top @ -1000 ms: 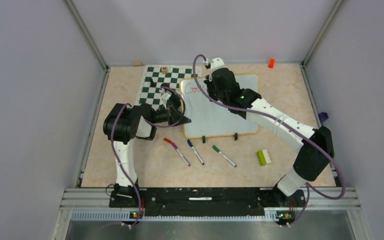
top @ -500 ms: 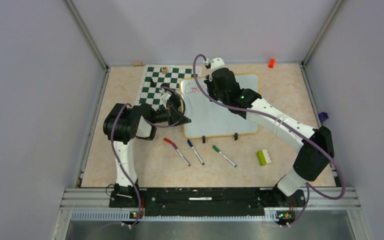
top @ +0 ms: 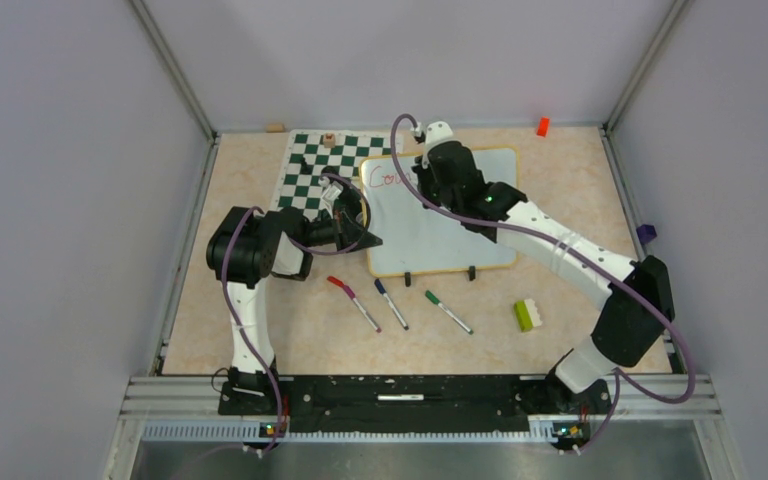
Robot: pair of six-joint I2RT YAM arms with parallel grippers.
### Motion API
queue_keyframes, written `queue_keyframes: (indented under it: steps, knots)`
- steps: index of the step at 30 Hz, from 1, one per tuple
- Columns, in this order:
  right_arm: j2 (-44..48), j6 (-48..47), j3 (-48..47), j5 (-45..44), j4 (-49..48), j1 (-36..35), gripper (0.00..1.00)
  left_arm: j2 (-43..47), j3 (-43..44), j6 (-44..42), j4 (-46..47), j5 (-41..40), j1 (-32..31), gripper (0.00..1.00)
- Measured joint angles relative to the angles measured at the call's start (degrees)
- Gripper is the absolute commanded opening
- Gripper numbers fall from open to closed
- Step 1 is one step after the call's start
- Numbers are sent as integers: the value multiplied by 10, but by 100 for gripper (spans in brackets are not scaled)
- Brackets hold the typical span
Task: Write a sentence on the whiteboard
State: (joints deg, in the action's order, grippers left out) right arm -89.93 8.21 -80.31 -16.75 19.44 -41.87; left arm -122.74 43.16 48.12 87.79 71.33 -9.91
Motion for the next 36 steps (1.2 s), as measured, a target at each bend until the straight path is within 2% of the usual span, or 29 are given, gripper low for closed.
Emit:
queue_keyframes:
  steps: [36]
  knots:
    - [-13, -2, -23, -7, 9, 0, 0, 0, 0, 0, 0, 0, 0, 4]
